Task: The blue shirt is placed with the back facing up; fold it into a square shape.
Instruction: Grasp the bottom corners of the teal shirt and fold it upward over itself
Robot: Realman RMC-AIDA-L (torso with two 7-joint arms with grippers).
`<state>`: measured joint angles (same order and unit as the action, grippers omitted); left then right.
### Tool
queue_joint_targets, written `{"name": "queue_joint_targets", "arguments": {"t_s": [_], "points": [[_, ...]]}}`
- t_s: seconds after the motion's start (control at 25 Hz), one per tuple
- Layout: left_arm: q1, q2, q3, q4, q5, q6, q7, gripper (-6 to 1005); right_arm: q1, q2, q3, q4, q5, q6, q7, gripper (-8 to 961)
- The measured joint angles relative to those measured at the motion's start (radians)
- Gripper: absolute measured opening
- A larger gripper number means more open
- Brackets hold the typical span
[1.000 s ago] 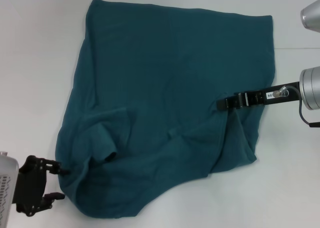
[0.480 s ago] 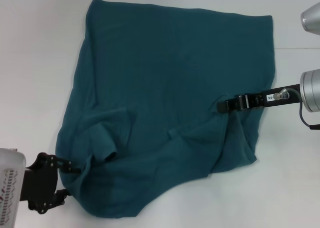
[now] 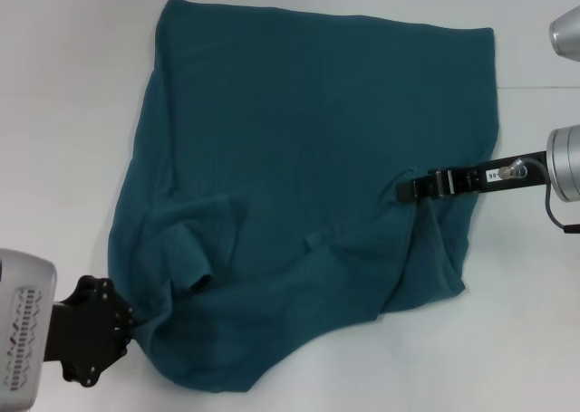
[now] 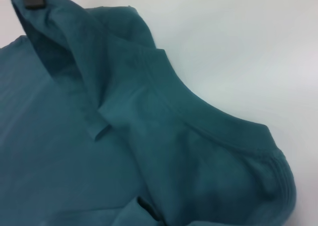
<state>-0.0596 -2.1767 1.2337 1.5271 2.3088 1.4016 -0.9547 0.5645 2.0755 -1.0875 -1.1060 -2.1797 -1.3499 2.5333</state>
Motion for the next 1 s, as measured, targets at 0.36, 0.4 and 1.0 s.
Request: {"name": "queue_joint_targets", "arguments": {"t_s": [0.36, 0.4, 1.0], "points": [[-0.050, 0.003, 0.000, -0.011, -0.009, 0.004, -0.121, 11, -0.017, 0.000, 0.001, -0.012, -0.001, 0.004, -0.024, 16], [-0.062, 0.004, -0.002, -0.014, -0.010, 0.004, -0.142, 12, -0.021, -0.001, 0.001, -0.016, -0.002, 0.004, -0.025, 16], [-0.340, 0.009, -0.169, -0.165, -0.015, -0.013, -0.399, 15, -0.001, -0.046, 0.136, -0.078, -0.068, 0.009, -0.073, 16]]}}
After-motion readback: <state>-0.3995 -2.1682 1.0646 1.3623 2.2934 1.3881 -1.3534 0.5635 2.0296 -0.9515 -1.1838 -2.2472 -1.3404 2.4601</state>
